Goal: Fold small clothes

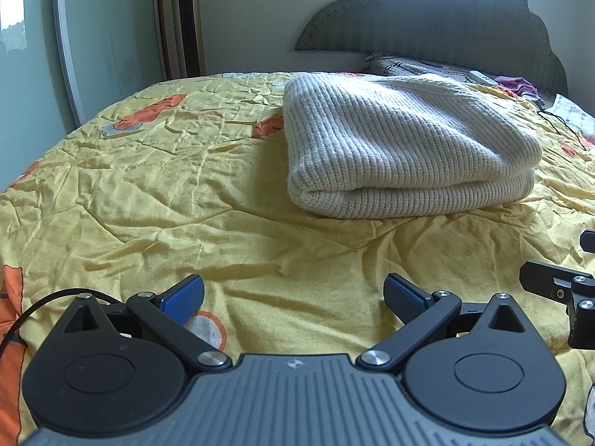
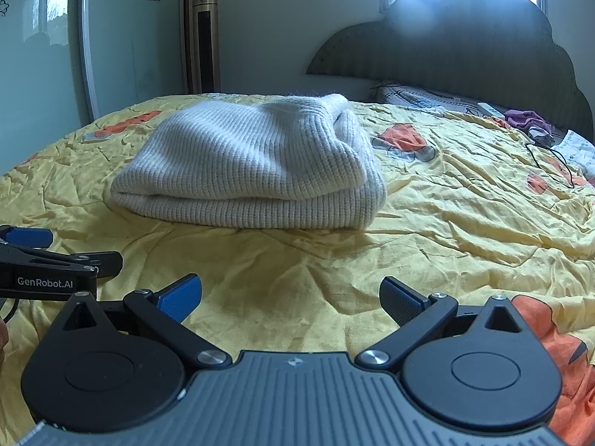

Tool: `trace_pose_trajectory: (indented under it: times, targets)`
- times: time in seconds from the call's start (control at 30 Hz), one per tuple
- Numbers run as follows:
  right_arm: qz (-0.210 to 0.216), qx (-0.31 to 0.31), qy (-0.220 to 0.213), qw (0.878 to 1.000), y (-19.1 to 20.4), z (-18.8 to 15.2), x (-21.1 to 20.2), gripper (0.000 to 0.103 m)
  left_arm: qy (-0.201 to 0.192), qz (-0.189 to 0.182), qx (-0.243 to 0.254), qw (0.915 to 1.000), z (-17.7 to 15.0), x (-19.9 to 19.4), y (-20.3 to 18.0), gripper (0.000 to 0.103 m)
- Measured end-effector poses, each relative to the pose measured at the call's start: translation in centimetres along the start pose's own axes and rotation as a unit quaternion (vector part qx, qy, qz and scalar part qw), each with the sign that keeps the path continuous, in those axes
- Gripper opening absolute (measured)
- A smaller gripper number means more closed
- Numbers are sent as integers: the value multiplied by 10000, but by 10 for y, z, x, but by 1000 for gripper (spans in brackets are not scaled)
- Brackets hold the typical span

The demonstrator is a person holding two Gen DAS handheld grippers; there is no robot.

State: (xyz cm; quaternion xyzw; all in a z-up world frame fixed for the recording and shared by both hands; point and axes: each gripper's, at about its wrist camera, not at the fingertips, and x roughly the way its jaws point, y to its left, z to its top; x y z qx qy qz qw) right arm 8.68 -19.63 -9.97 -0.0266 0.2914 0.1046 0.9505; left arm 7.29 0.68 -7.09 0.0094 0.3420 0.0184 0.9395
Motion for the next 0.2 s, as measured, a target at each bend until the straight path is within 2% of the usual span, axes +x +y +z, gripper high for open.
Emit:
trace_pose_trajectory:
  times: [0.2]
  targets:
    - [2,-21,-7,10000,2,0,1,103,-7,-7,36,10000,1,0,-1,103]
